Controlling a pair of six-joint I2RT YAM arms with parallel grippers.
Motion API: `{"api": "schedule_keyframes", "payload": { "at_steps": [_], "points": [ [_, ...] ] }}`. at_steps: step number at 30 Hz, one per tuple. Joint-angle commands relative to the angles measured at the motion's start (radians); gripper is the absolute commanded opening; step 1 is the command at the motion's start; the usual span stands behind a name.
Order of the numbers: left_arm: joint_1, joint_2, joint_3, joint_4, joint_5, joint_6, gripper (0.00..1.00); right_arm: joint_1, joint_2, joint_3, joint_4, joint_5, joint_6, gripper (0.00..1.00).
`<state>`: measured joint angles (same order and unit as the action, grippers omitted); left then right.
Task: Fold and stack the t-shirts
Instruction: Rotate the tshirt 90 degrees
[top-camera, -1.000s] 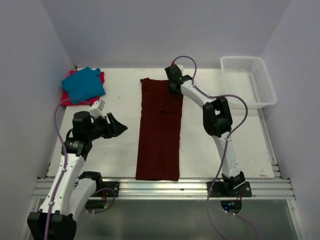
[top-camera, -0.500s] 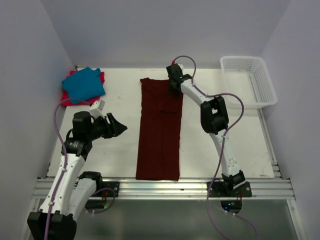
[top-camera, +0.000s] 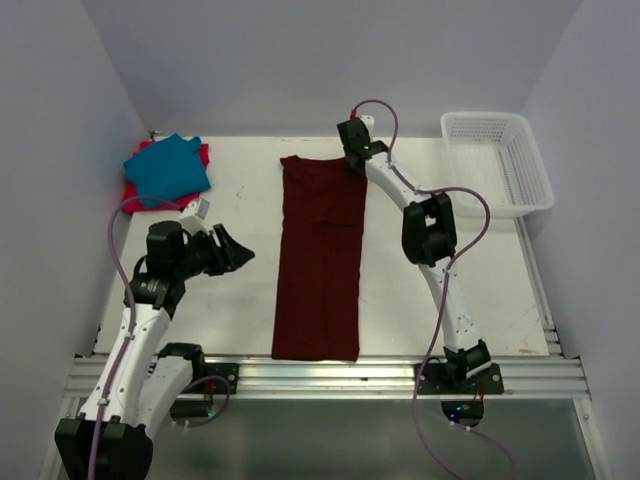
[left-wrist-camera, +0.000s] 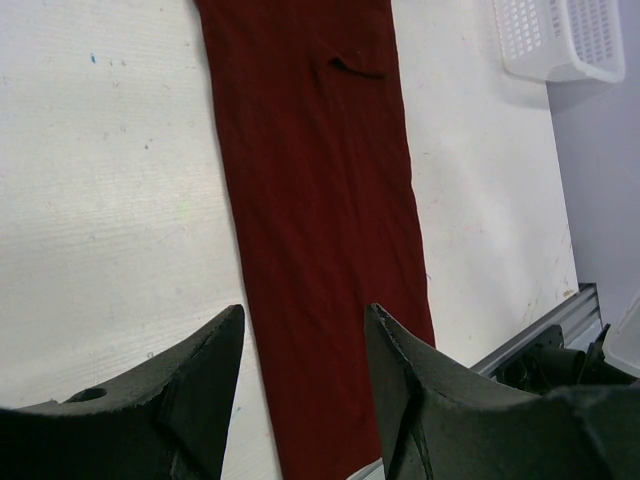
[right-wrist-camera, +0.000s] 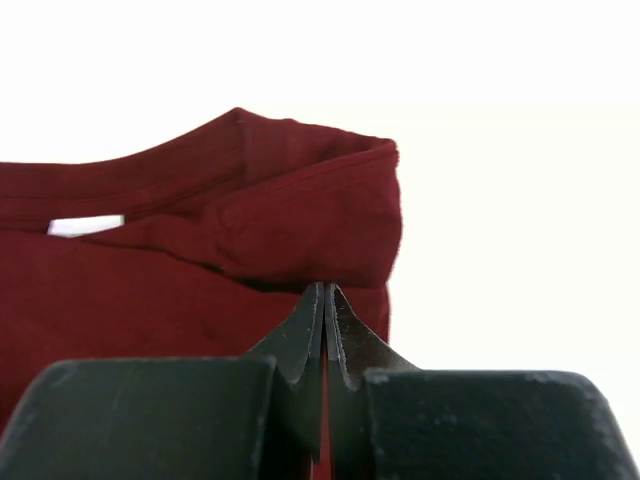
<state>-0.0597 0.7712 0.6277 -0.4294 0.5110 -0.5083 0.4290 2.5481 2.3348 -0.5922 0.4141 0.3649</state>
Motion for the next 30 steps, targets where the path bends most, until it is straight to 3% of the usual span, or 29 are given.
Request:
{"api": "schedule_keyframes", "payload": {
  "at_steps": [1,3,6,7,8,10,11,15,17,25,30],
  "points": [
    [-0.003,0.002,0.013,0.054,0.001,-0.009,0.55,-0.007,-0.043,-0.011,-0.006,0.072,-0.035,0.0],
    [-0.003,0.002,0.02,0.047,-0.003,-0.001,0.56,-0.006,-0.136,-0.187,0.053,0.06,-0.037,0.0],
    [-0.003,0.011,0.047,-0.011,-0.009,0.051,0.69,0.019,-0.404,-0.467,0.23,-0.015,-0.047,0.0],
    [-0.003,0.014,0.056,-0.032,-0.008,0.088,0.78,0.034,-0.483,-0.63,0.277,-0.023,-0.049,0.08],
    [-0.003,0.014,0.056,-0.052,0.004,0.102,0.84,0.062,-0.599,-0.7,0.287,-0.034,-0.04,0.32],
    [-0.003,-0.013,0.043,-0.112,0.02,0.132,0.97,0.102,-0.705,-0.863,0.267,-0.061,-0.037,0.48],
    [-0.005,-0.027,0.037,-0.127,0.027,0.134,0.98,0.149,-0.75,-0.909,0.25,-0.043,-0.029,0.56],
    [-0.015,-0.07,0.052,-0.227,0.084,0.119,1.0,0.244,-1.021,-1.161,0.226,-0.081,0.072,0.58],
    [-0.02,-0.09,0.023,-0.224,0.188,0.077,1.0,0.311,-1.112,-1.235,0.194,-0.083,0.135,0.59],
    [-0.035,-0.205,-0.337,0.035,0.458,-0.194,1.0,0.477,-1.55,-1.595,0.071,-0.143,0.37,0.65],
    [-0.042,-0.233,-0.447,0.173,0.52,-0.289,1.0,0.559,-1.69,-1.73,0.032,-0.182,0.534,0.66]
  ]
}}
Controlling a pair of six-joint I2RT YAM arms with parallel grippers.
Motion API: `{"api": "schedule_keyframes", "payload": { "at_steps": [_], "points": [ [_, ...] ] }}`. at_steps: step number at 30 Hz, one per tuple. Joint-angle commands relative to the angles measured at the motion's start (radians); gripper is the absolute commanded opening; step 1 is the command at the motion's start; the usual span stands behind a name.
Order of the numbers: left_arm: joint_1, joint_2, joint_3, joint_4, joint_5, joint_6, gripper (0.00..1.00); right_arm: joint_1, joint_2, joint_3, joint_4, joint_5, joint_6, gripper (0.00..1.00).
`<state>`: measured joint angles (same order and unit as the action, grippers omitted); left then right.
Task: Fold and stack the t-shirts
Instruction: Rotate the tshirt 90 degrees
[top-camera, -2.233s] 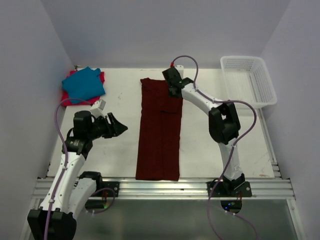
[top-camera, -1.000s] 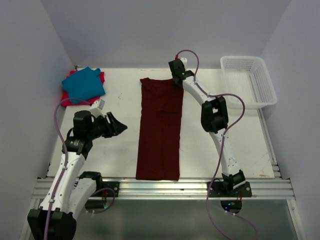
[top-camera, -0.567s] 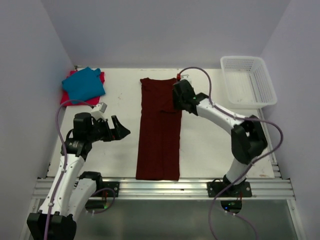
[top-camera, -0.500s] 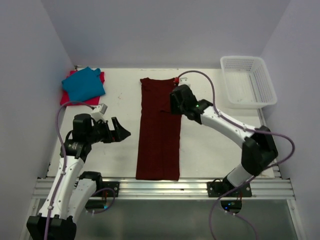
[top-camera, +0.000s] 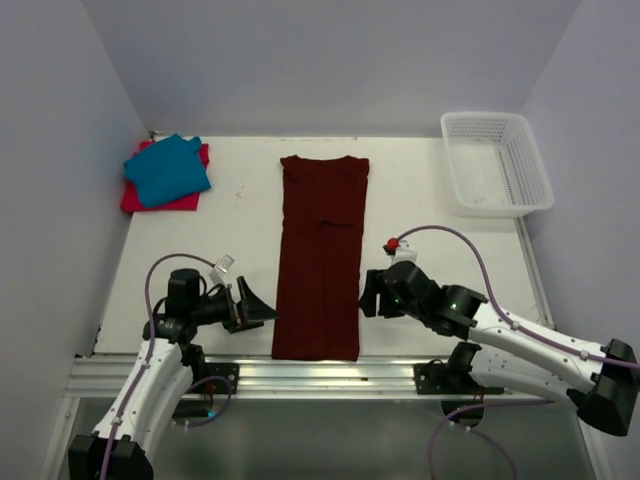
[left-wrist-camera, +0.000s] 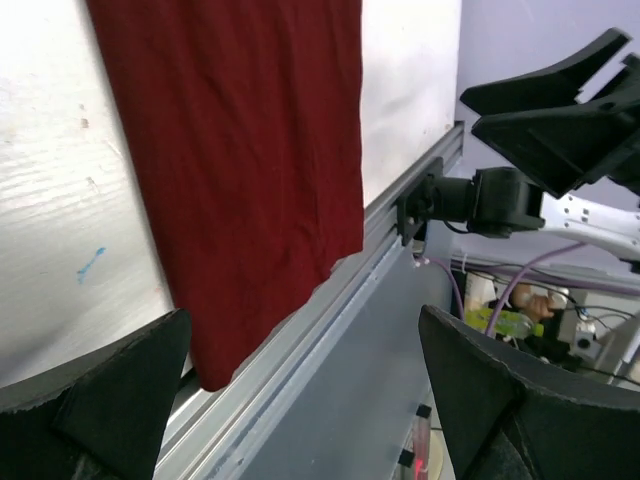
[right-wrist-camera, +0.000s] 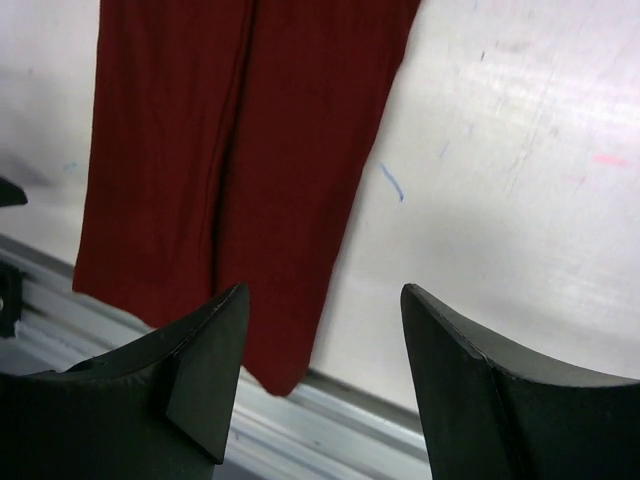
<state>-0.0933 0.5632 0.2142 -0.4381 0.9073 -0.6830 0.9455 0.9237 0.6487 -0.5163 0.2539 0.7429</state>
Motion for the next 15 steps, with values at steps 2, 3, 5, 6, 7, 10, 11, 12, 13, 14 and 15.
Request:
{"api": "schedule_keyframes", "payload": {
  "at_steps": [2,3,5,6,7,10,11,12,13,14,15],
  "points": [
    [-0.02,-0.032,-0.085,0.229,0.143,-0.154,1.0,0.084,-0.101,-0.073,-0.039,-0.047,0.218,0.66],
    [-0.025,-0.031,-0.12,0.233,0.15,-0.161,1.0,0.094,-0.106,-0.104,-0.027,-0.059,0.24,0.67],
    [-0.029,-0.023,-0.141,0.211,0.154,-0.139,1.0,0.131,-0.103,-0.115,-0.039,-0.064,0.298,0.66],
    [-0.031,-0.019,-0.125,0.131,0.142,-0.074,1.0,0.145,-0.092,-0.116,-0.054,-0.053,0.314,0.66],
    [-0.031,-0.011,-0.105,0.072,0.116,-0.028,1.0,0.169,-0.08,-0.118,-0.054,-0.048,0.325,0.67],
    [-0.031,0.032,-0.033,-0.115,-0.002,0.111,1.0,0.179,-0.01,-0.133,-0.018,-0.096,0.371,0.66],
    [-0.031,0.046,-0.026,-0.143,-0.027,0.129,1.0,0.188,0.007,-0.138,-0.008,-0.122,0.387,0.66],
    [-0.031,0.061,-0.019,-0.184,-0.037,0.166,1.0,0.194,0.029,-0.141,-0.004,-0.12,0.397,0.66],
    [-0.031,0.084,-0.022,-0.198,-0.048,0.177,0.99,0.2,0.058,-0.146,0.01,-0.12,0.404,0.66],
    [-0.031,0.092,-0.032,-0.203,-0.059,0.181,0.98,0.203,0.076,-0.15,0.019,-0.126,0.42,0.65],
    [-0.031,0.098,-0.059,-0.195,-0.056,0.181,0.96,0.205,0.09,-0.164,0.03,-0.136,0.426,0.66]
  ]
}}
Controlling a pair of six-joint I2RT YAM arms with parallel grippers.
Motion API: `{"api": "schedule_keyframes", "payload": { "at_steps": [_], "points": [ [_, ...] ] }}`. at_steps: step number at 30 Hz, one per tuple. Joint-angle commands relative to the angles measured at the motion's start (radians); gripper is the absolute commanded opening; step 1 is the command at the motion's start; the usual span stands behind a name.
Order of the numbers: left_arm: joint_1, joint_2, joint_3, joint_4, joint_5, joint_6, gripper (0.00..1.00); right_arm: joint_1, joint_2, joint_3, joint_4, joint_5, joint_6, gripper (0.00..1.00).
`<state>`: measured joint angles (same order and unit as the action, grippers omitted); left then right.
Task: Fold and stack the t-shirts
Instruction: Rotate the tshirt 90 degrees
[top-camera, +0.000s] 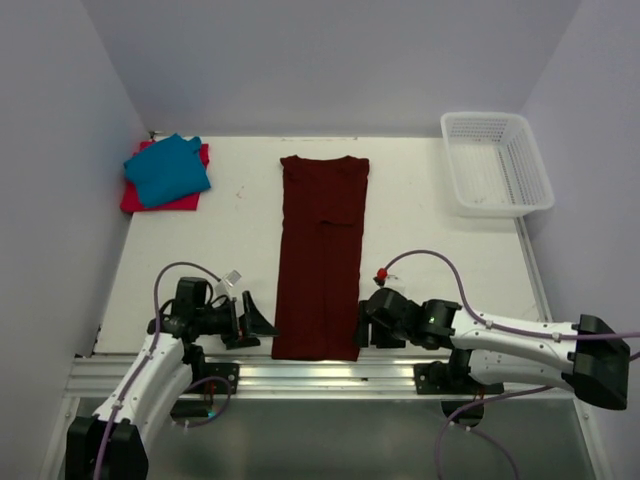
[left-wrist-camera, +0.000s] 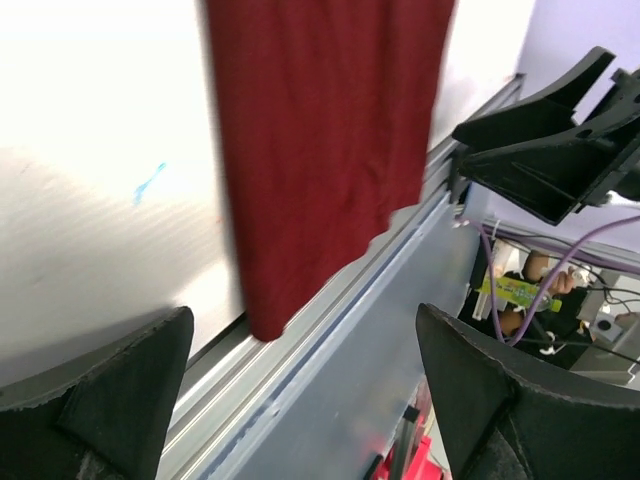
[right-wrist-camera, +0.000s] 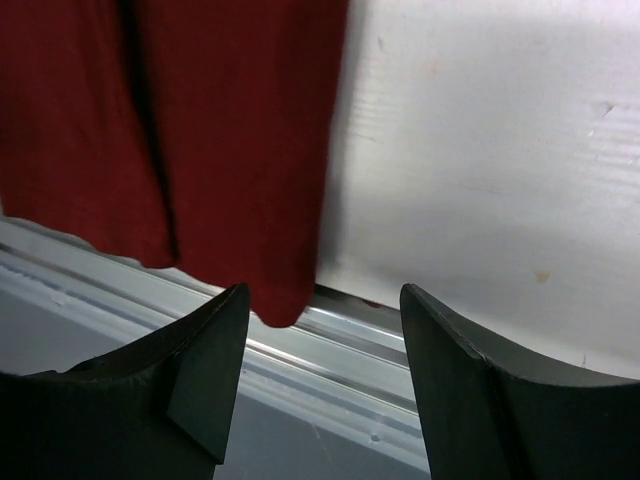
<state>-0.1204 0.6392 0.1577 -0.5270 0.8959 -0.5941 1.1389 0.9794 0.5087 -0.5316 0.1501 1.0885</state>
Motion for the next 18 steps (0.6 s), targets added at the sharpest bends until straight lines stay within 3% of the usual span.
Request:
{"api": "schedule_keyframes", "payload": {
  "at_steps": [1,8,15,18],
  "points": [
    [-0.004,0.039,-0.015,-0.1,-0.04,0.094,0.95,0.01,0.047,-0.029,0.079,-0.043,0.083,0.65],
    [-0.007,0.077,-0.056,-0.094,0.0,0.111,0.87,0.025,0.05,-0.061,0.12,-0.035,0.14,0.64],
    [-0.048,0.143,-0.121,0.031,0.034,0.035,0.68,0.025,0.087,-0.075,0.165,-0.041,0.151,0.64],
    [-0.1,0.157,-0.132,0.087,0.028,-0.025,0.66,0.027,0.099,-0.079,0.194,-0.055,0.16,0.63]
  ]
}}
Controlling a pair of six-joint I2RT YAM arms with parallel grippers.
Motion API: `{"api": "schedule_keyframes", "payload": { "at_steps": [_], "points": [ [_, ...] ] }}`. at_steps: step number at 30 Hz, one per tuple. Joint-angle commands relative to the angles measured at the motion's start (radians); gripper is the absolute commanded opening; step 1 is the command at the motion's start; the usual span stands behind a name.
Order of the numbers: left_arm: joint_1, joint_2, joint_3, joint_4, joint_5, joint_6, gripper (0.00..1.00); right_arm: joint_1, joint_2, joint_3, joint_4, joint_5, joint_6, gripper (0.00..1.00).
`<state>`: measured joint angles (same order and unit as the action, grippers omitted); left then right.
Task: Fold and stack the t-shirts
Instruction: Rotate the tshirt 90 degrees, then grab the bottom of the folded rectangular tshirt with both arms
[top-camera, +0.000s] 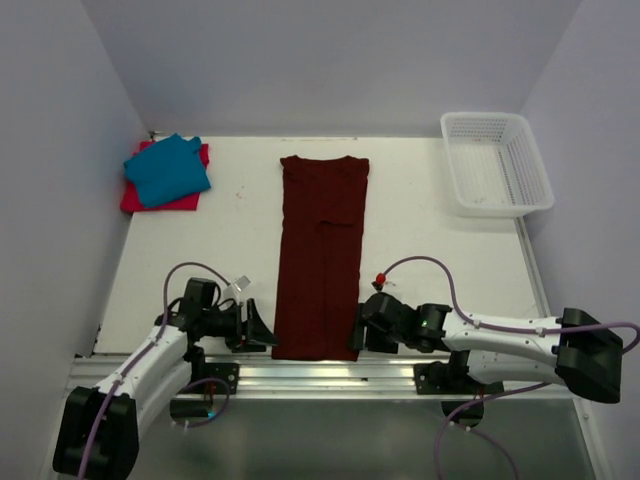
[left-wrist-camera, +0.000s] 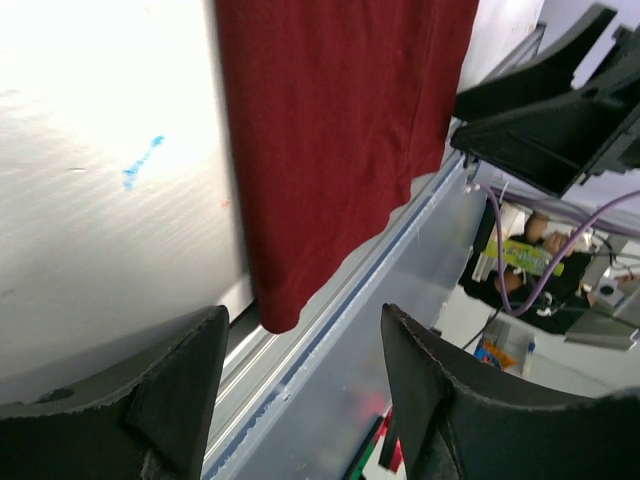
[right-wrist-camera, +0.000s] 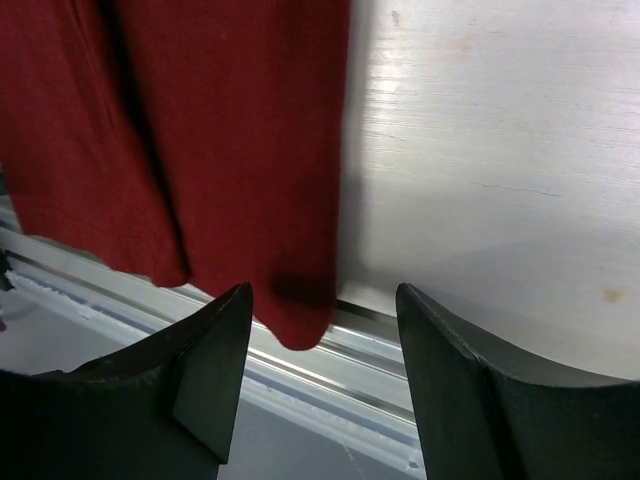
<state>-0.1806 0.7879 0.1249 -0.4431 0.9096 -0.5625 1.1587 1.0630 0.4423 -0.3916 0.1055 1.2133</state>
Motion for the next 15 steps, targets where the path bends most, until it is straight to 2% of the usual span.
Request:
{"api": "schedule_keyframes", "payload": {
  "at_steps": [1,5,11,15],
  "points": [
    [-0.048,0.01,-0.102,0.012,0.015,-0.066,0.66,0.007,0.02,-0.016,0.069,-0.015,0.037,0.63],
    [-0.079,0.014,-0.1,0.024,0.014,-0.089,0.63,0.01,0.028,-0.02,0.083,-0.026,0.054,0.63],
    [-0.091,0.054,-0.105,0.047,0.014,-0.102,0.53,0.015,0.038,-0.025,0.106,-0.032,0.074,0.61],
    [-0.095,0.076,-0.116,0.096,0.021,-0.151,0.37,0.018,0.045,-0.034,0.122,-0.032,0.083,0.58]
  ]
}}
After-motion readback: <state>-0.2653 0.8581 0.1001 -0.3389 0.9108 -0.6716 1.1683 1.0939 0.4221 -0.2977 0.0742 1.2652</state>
